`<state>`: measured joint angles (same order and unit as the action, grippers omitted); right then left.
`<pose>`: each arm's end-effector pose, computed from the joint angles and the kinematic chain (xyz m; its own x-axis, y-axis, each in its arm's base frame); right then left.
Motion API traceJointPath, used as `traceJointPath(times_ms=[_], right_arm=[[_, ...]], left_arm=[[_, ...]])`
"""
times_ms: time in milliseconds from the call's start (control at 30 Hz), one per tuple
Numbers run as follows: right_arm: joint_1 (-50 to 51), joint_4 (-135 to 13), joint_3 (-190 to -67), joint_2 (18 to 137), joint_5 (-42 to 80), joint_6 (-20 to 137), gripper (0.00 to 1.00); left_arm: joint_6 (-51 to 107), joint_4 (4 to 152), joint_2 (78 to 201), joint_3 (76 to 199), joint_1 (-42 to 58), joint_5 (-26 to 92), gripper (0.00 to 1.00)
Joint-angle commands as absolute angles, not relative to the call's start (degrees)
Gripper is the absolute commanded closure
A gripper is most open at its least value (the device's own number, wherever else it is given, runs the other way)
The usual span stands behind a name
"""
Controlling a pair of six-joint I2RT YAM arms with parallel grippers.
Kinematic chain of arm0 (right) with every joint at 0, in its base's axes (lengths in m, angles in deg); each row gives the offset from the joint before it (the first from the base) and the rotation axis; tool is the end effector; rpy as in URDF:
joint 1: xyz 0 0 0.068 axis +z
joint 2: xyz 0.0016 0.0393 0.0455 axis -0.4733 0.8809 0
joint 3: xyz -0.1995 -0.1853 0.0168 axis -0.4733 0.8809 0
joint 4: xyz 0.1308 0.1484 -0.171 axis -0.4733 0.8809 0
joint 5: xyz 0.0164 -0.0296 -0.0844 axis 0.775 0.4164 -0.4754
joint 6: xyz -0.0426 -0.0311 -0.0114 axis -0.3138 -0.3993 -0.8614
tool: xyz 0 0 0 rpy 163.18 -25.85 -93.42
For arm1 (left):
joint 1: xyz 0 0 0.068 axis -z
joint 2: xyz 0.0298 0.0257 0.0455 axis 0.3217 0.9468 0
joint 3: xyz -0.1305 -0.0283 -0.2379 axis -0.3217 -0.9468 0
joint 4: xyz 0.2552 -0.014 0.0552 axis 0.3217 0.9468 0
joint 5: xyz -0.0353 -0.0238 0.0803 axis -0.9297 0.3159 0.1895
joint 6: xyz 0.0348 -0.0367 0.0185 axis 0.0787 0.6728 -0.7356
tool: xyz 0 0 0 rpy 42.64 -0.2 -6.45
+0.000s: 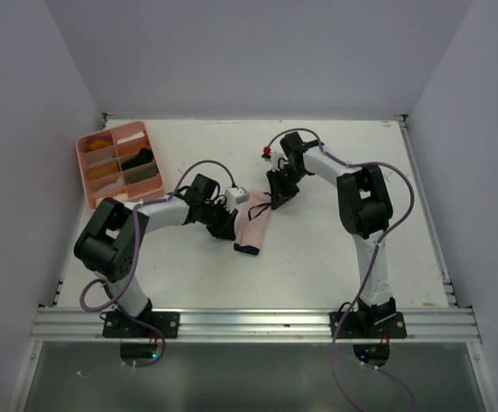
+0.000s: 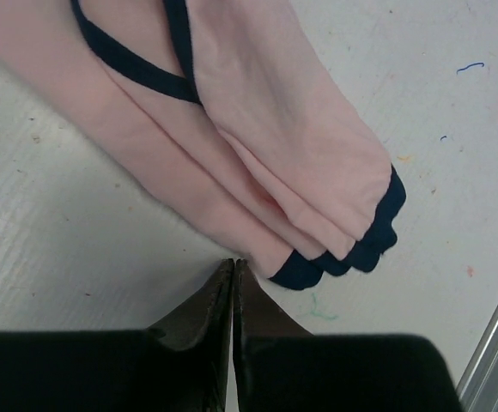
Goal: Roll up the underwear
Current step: Fold the underwear
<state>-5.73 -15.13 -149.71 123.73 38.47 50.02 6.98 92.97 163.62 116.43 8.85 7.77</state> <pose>0.4051 0.1853 0.1475 -0.8898 -0.3933 -0.2313 -0.4562 0.7773 0.4332 0.2749 -0.1660 0.1404 -0.6613 0.5019 -0.5575 0.7436 0.5368 -0.3987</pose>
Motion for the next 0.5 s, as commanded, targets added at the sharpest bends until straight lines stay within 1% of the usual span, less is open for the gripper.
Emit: traceJointPath(times_ms=[0,67,133,167,267,300,367,400,467], right_arm=[[-5.84,-16.24,-155.52,126.41,36.86,49.1,0.88],[-6.01,-15.18,-155.89,125.63,36.6,47.7,0.88],[-6.97,-15.79,-154.49,122.56,37.82,46.55,0.88],[-7.24,-16.32,-153.09,121.25,38.0,45.68,0.87],[-7.51,-15.71,-151.15,117.29,39.84,44.18,0.85],[-7.51,-15.88,-150.53,116.41,41.07,44.0,0.84],[-7.42,-17.54,-149.3,113.68,43.62,45.57,0.82],[-7.51,-18.16,-149.38,113.07,44.59,46.19,0.81],[-7.42,-19.3,-151.82,113.23,45.39,47.77,0.79]], left_arm=[[7.84,95.31,163.54,115.26,9.97,7.29,0.93],[8.02,95.58,162.06,116.14,9.8,9.48,0.92],[8.89,92.87,159.42,115.44,8.92,9.14,0.9],[9.51,91.63,156.45,114.92,8.05,8.7,0.9],[9.25,90.3,154.58,116.13,7.25,4.24,0.87],[9.51,90.65,155.01,118.75,7.25,3.0,0.83],[11.96,91.18,157.11,121.14,7.25,0.63,0.79],[13.11,91.09,157.91,123.06,7.25,-0.35,0.74],[16.09,89.78,160.45,124.57,7.42,-2.1,0.7]])
